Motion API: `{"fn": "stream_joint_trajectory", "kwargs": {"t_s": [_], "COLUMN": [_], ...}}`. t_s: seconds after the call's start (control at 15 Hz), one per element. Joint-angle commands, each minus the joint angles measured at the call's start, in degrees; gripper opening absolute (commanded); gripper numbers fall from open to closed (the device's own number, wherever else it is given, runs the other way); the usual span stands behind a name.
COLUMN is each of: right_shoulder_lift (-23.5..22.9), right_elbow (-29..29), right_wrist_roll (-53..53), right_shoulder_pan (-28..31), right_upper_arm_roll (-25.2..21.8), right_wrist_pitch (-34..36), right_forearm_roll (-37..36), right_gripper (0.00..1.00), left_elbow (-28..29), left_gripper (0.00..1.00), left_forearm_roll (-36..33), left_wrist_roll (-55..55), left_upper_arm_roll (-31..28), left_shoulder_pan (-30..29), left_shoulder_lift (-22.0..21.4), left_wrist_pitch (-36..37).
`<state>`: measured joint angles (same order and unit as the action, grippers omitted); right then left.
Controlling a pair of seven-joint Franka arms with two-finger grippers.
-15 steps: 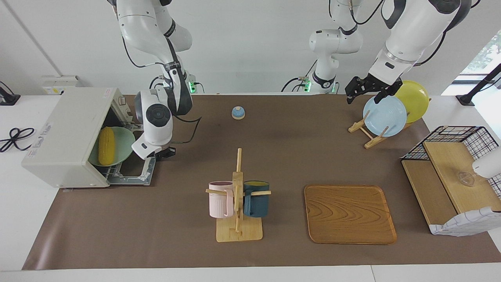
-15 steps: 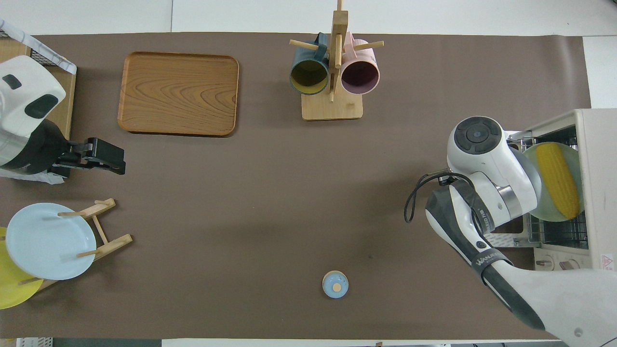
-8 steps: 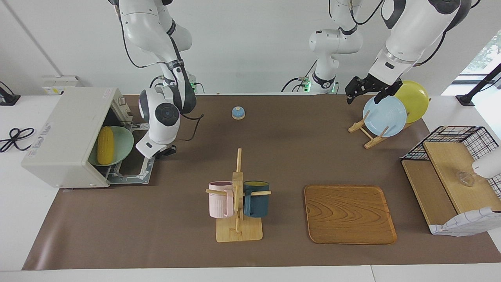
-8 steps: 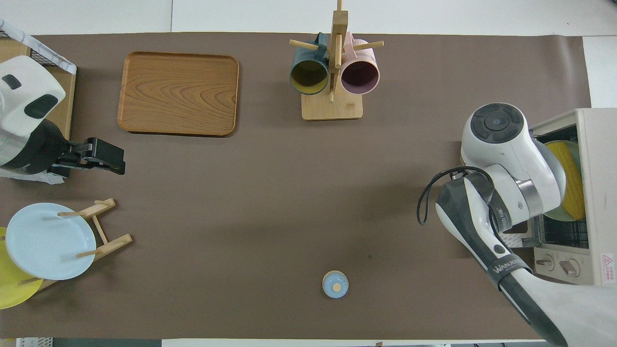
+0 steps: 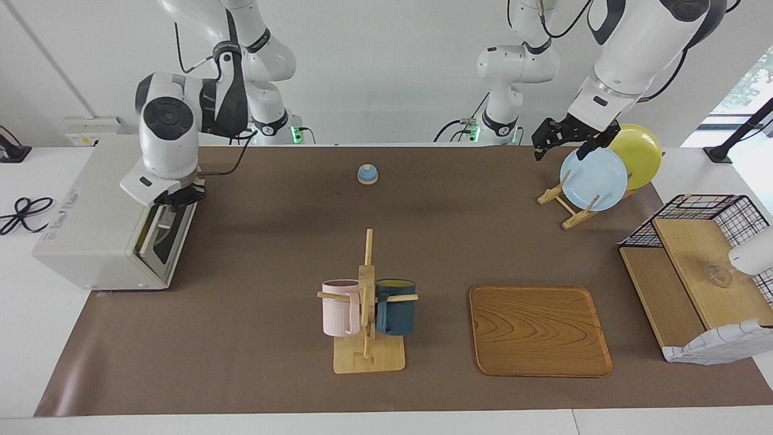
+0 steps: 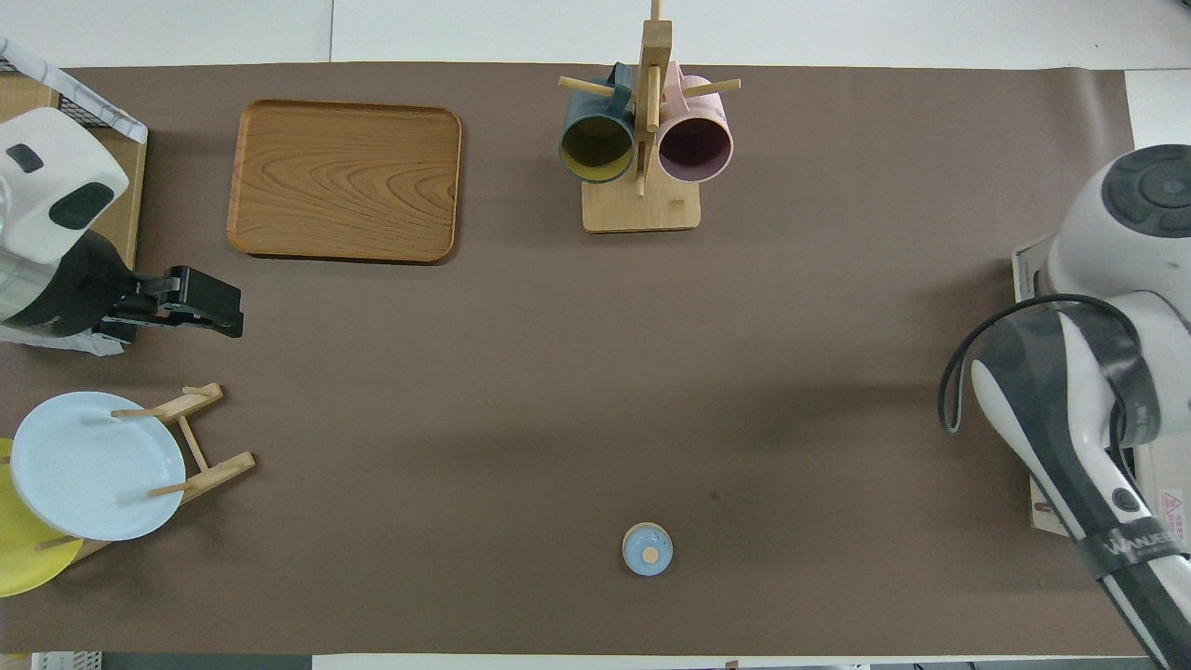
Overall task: Put corn in oven
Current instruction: 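Push the oven door shut with the right gripper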
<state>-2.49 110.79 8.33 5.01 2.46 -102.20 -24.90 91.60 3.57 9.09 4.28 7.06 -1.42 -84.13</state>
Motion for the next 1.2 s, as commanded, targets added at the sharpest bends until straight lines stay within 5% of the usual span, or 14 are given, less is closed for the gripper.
{"fn": "stream_joint_trajectory", "kwargs": {"t_s": [0.0,0.33,0.53,1.13], "right_shoulder_lift": [-3.31,-3.48,-4.27,-2.25], "right_elbow": [-0.22,-3.2,-10.74,-20.51], "right_wrist_roll": [1.6,1.69,1.34,-1.73], "right_shoulder_pan": [1.76,1.59,0.97,0.53], "right_upper_arm_roll": [-0.27,-0.18,-0.18,0.44], "right_wrist_pitch": [-1.16,0.94,8.31,19.04], "right_forearm_roll": [-1.03,2.11,8.19,23.12], "right_gripper": [0.01,0.04,0.1,0.5], "left_elbow": [-0.55,-0.46,-0.46,-0.46], "left_gripper": [1.0,1.0,1.0,1.0], "left_forearm_roll": [-0.4,-0.4,-0.4,-0.4], "left_wrist_roll": [-0.65,-0.65,-0.65,-0.74], "left_upper_arm_roll": [0.03,0.03,0.12,0.03], "left_shoulder_pan": [-0.03,-0.03,-0.29,-0.56], "left_shoulder_lift": [-0.25,-0.34,-0.34,-0.34], "left_wrist_pitch": [0.99,1.96,1.87,1.43]}}
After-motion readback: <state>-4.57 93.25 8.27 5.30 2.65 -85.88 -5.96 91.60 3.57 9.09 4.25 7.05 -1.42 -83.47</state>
